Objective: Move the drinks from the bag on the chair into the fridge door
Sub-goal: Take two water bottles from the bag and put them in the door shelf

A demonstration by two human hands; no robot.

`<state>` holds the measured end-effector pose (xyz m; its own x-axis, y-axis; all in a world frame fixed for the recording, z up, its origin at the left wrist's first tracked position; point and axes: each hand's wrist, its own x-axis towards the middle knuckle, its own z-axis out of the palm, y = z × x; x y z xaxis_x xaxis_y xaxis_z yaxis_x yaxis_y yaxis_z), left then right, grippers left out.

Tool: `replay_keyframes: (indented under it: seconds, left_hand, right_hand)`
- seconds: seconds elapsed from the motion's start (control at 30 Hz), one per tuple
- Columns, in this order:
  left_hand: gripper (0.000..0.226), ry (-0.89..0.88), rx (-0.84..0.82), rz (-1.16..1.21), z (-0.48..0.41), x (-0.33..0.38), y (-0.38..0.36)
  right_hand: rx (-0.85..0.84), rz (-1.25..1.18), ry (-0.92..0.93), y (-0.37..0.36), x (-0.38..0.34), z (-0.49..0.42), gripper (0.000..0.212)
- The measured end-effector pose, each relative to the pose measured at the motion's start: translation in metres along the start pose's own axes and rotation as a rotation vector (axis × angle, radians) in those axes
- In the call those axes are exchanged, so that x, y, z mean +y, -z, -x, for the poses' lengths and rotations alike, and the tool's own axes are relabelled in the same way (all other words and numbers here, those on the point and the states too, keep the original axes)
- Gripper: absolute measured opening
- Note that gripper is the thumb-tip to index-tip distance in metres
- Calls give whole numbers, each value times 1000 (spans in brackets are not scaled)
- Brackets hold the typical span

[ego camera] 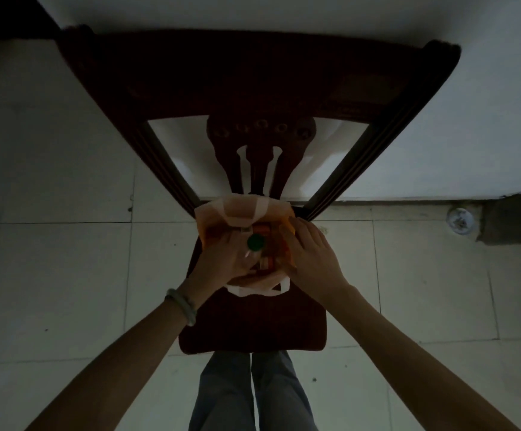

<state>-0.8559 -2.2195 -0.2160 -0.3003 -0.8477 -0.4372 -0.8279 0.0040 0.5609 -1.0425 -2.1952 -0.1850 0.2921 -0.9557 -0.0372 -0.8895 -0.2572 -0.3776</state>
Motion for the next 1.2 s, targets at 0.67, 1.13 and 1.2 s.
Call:
replay_keyframes:
  seconds: [0.67, 1.13, 1.2]
  left_hand:
    - [72, 297, 792, 366, 153, -28, 66]
    - [75, 505, 788, 396, 156, -84, -3]
    - [76, 522, 790, 407, 155, -88, -9]
  right_hand:
    - [-453, 41, 110, -60, -15, -30, 38]
    - [-799, 191, -67, -158, 0, -58, 65]
    - [-812, 239, -55, -170, 7, -60, 64]
